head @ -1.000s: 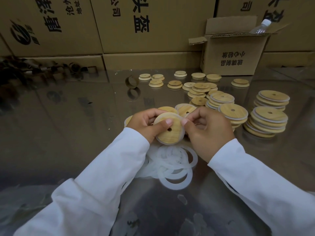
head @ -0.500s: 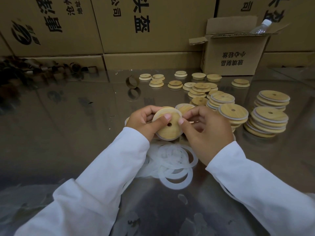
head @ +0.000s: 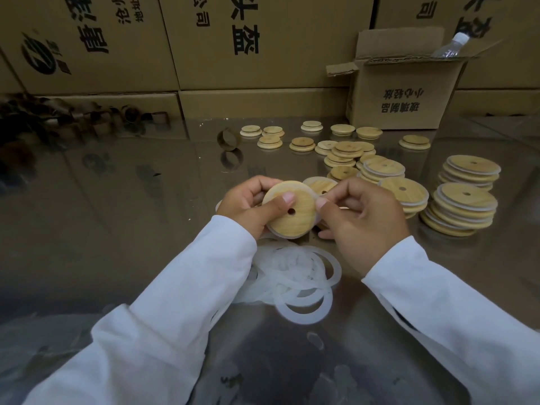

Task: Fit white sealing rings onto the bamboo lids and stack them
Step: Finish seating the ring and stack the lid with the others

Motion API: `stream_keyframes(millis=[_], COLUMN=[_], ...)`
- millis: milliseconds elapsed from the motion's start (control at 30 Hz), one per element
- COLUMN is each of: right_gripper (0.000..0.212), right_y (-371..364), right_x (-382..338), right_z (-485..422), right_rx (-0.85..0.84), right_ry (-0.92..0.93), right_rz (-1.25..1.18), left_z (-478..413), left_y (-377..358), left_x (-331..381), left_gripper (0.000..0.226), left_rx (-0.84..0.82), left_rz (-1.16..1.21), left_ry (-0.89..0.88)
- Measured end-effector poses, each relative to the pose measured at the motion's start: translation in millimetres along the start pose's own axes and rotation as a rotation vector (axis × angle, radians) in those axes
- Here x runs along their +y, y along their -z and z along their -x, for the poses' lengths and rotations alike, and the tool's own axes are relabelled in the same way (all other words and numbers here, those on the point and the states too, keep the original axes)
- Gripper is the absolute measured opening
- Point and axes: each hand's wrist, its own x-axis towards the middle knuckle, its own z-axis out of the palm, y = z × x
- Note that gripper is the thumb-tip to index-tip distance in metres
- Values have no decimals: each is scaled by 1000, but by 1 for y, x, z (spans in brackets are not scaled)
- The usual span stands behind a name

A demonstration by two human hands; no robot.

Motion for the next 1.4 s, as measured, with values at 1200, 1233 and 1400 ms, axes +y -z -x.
stream_keyframes(millis=[1200, 1233, 1400], right_gripper=[16, 17, 19], right_y=[-2, -2, -3], right_x=[-2, -2, -5], right_z=[2, 2, 2], right_rx=[-4, -2, 0], right_ry=[-92, -95, -109], right_rz=[-13, -31, -85], left_z=[-1, -1, 0], left_y=[-1, -1, 0], left_x=[3, 3, 5], left_gripper=[12, 16, 20], left_rx=[6, 8, 27], left_rz=[84, 84, 69], left_ry=[-6, -10, -20])
